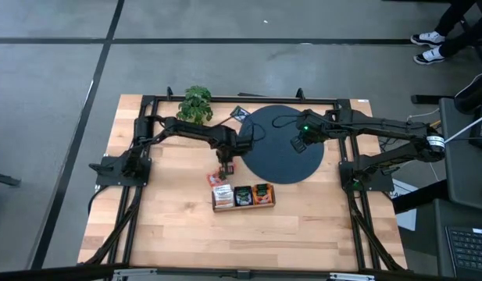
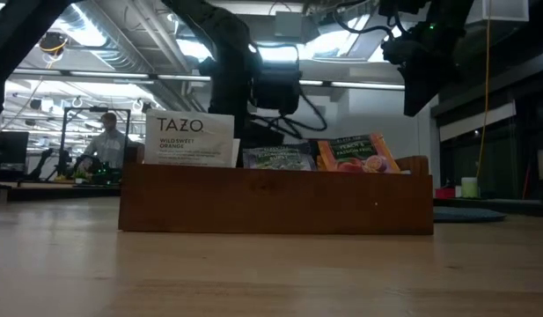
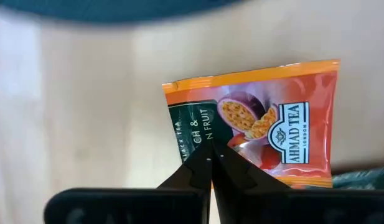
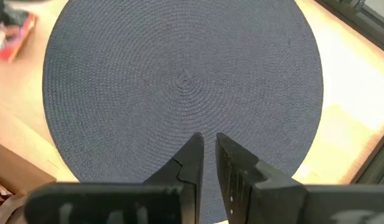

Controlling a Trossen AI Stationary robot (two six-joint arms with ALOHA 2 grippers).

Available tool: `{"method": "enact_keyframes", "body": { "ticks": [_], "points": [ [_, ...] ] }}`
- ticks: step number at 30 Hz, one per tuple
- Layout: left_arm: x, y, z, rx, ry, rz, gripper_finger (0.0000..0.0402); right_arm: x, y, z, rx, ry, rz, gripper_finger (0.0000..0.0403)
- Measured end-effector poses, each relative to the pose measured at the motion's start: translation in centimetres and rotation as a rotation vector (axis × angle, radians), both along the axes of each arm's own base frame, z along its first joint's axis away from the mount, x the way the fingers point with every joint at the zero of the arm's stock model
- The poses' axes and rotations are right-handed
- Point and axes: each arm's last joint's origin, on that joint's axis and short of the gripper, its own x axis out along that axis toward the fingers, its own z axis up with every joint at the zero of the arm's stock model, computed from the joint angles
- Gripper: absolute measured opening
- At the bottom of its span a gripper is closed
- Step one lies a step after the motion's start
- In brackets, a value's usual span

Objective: Pick & Place Tea
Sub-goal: Put the right orange tea bag into the right section of the wooden organizer

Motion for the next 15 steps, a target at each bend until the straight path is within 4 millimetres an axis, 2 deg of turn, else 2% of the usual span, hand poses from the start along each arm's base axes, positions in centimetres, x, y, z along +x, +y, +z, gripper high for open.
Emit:
{"method": "enact_keyframes", "body": {
  "ticks": [8,15],
  "points": [
    [-0.9,2.1,0.2,-0.048,0.022,0.061,0.0002,0.2,0.0,0.0,0.041,-0.042,-0.039,0.0046],
    [-1.3,3.0,-0.2,-0.147,-0.018,0.204,0.0002,2.1,0.5,0.9,0.197,-0.284,0.062,0.0046]
  ]
}}
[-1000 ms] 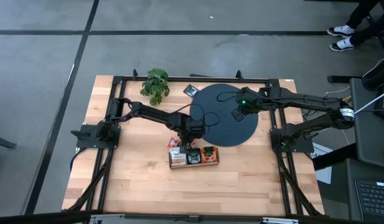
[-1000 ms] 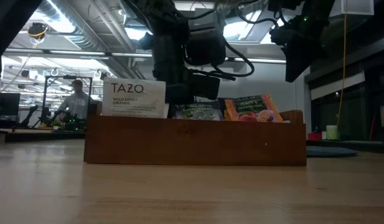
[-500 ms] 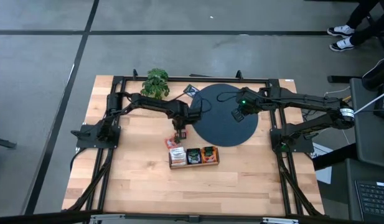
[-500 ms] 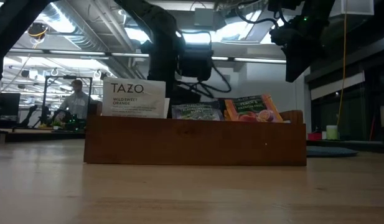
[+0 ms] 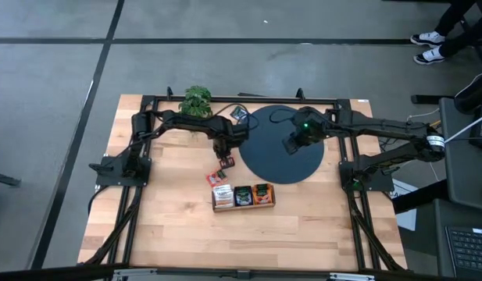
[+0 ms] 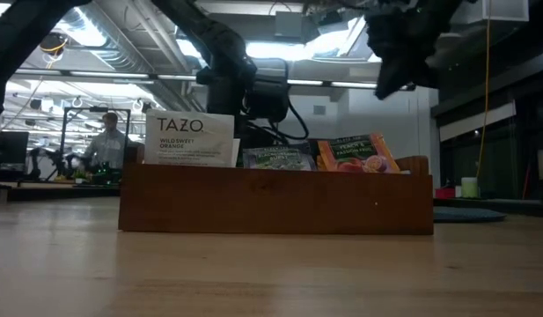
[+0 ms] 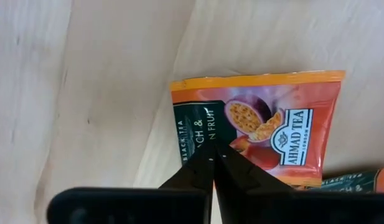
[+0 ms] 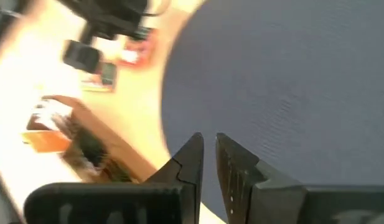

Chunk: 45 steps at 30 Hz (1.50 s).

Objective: Pick & Place Tea
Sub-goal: Put the right orange tea bag into the right section of the wooden organizer

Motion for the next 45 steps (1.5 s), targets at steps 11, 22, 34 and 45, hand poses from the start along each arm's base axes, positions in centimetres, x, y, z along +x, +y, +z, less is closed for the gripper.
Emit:
{"method": "enact_keyframes", "body": {
  "ticks": [11,22,34,45],
  "points": [
    [-0.6,-0.2,-0.8,-0.188,-0.158,0.079,0.0002,1.1,0.0,0.8,-0.024,-0.134,0.047,0.0113],
    [-6.3,0.3,2.8,-0.046,-0.355,0.182,0.0002,1.1,-0.1,0.9,-0.033,-0.144,-0.003,0.0153],
    [-10.4,-2.1,7.4,0.025,-0.578,0.176,0.0002,6.7,1.2,-1.4,0.021,-0.281,0.081,0.0154],
    [-12.5,-3.0,2.5,0.044,-0.778,0.242,0.0002,11.1,2.2,-6.2,0.089,-0.267,0.133,0.0154]
  ]
}}
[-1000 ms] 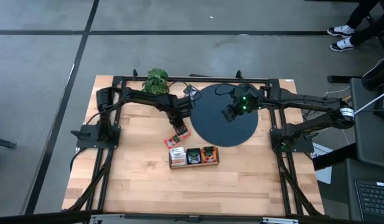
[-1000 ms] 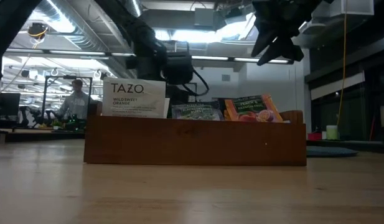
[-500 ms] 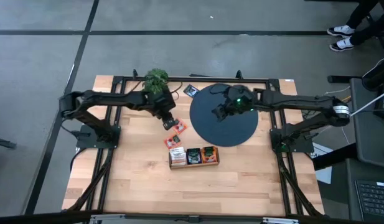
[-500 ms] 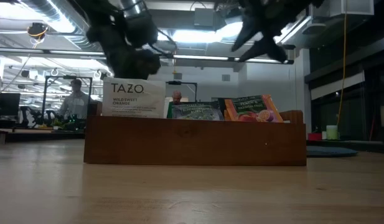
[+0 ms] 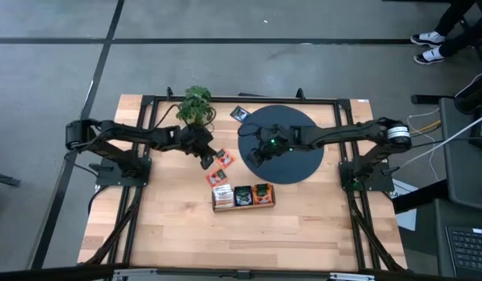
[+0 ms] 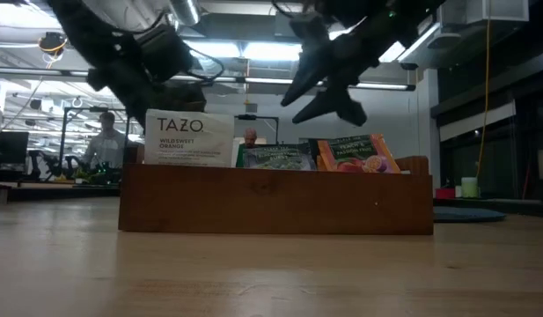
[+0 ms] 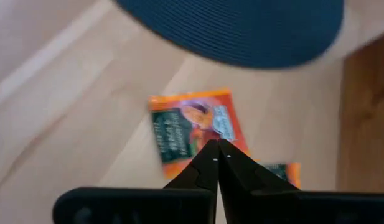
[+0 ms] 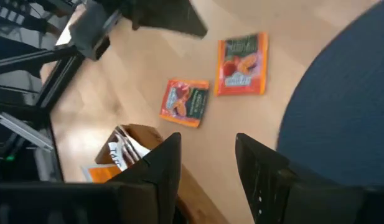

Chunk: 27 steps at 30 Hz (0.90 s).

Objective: Pick & Place Tea
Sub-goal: Put the right orange tea bag into the right section of the wooden organizer

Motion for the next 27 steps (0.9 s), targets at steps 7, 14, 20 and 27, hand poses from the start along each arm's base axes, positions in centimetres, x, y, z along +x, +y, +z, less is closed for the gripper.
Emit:
{"method": "enact_keyframes", "body": {
  "ticks": [7,14,20,27],
  "points": [
    [-0.3,0.1,-2.7,-0.033,0.072,0.053,0.0002,2.2,-0.1,-2.5,0.160,-0.033,-0.037,0.0154],
    [0.3,0.4,-4.5,-0.033,0.109,0.066,0.0002,3.0,-0.6,-4.9,0.251,0.010,-0.083,0.0154],
    [0.9,0.7,-5.1,-0.036,0.072,0.085,0.0002,3.2,-1.7,-6.3,0.267,0.055,-0.135,0.0154],
    [1.2,0.8,-5.8,-0.059,0.069,0.106,0.0002,3.3,-3.5,-8.5,0.284,0.099,-0.201,0.0154]
  ]
}}
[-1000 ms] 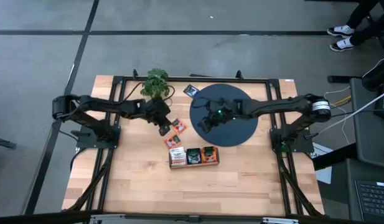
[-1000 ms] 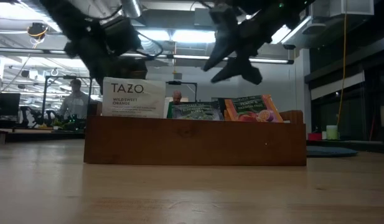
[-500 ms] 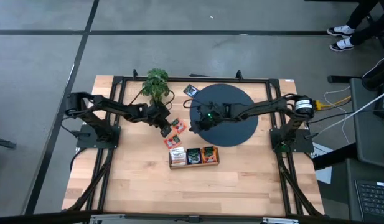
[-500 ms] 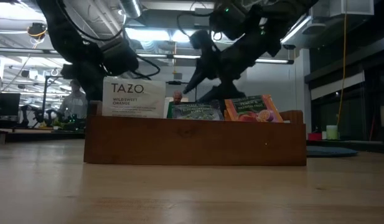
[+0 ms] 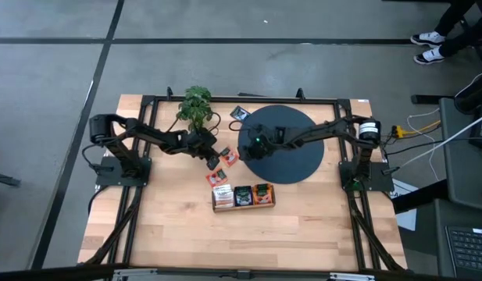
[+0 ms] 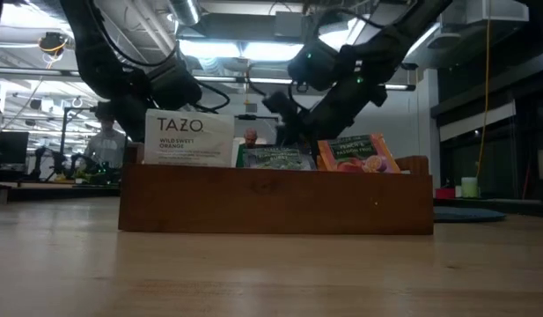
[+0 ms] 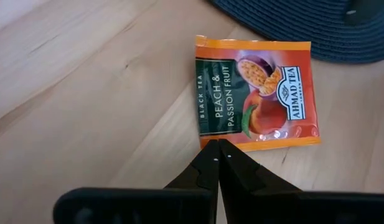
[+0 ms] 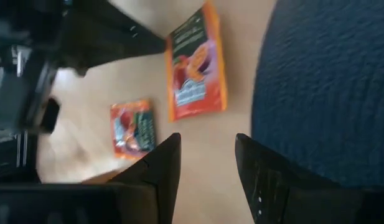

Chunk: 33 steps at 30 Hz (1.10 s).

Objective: Pick & Place Tea
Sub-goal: Put the right orange tea bag into the right section of the wooden organizer

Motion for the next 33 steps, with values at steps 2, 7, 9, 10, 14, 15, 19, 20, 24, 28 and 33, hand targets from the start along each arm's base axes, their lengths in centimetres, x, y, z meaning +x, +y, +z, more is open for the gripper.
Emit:
{"method": "enact_keyframes", "body": {
  "ticks": [2,7,9,10,14,15,19,20,24,28,33],
  "points": [
    [0.1,0.0,-0.1,0.000,-0.002,0.000,0.0003,0.0,-0.4,-0.4,0.009,0.010,-0.018,0.0154],
    [0.1,0.0,0.0,0.004,-0.013,0.000,0.0002,0.3,-1.1,-1.2,0.035,-0.015,-0.025,0.0154],
    [0.1,0.0,0.0,0.005,-0.019,0.000,0.0003,0.5,-1.3,-1.4,0.052,-0.029,-0.038,0.0154],
    [0.2,0.1,0.0,0.008,-0.022,0.000,0.0002,0.6,-1.4,-1.5,0.059,-0.038,-0.042,0.0154],
    [0.3,0.1,0.1,0.014,-0.041,0.001,0.0002,0.7,-1.6,-1.8,0.075,-0.038,-0.051,0.0154],
    [0.3,0.1,0.1,0.015,-0.043,0.002,0.0002,0.6,-1.7,-1.8,0.076,-0.036,-0.053,0.0154],
    [0.3,0.1,0.1,0.018,-0.043,0.003,0.0002,0.6,-2.1,-1.8,0.069,-0.037,-0.067,0.0154],
    [0.3,0.1,0.1,0.018,-0.044,0.004,0.0002,0.5,-2.2,-1.8,0.070,-0.037,-0.070,0.0154],
    [0.4,0.1,0.2,0.021,-0.050,0.005,0.0002,0.5,-2.3,-1.8,0.073,-0.036,-0.078,0.0154],
    [0.4,0.2,0.2,0.020,-0.059,0.014,0.0002,0.5,-2.3,-1.9,0.091,-0.029,-0.095,0.0154],
    [0.5,0.2,0.3,0.020,-0.074,0.027,0.0002,0.5,-2.3,-2.5,0.120,-0.015,-0.110,0.0154]
  ]
}}
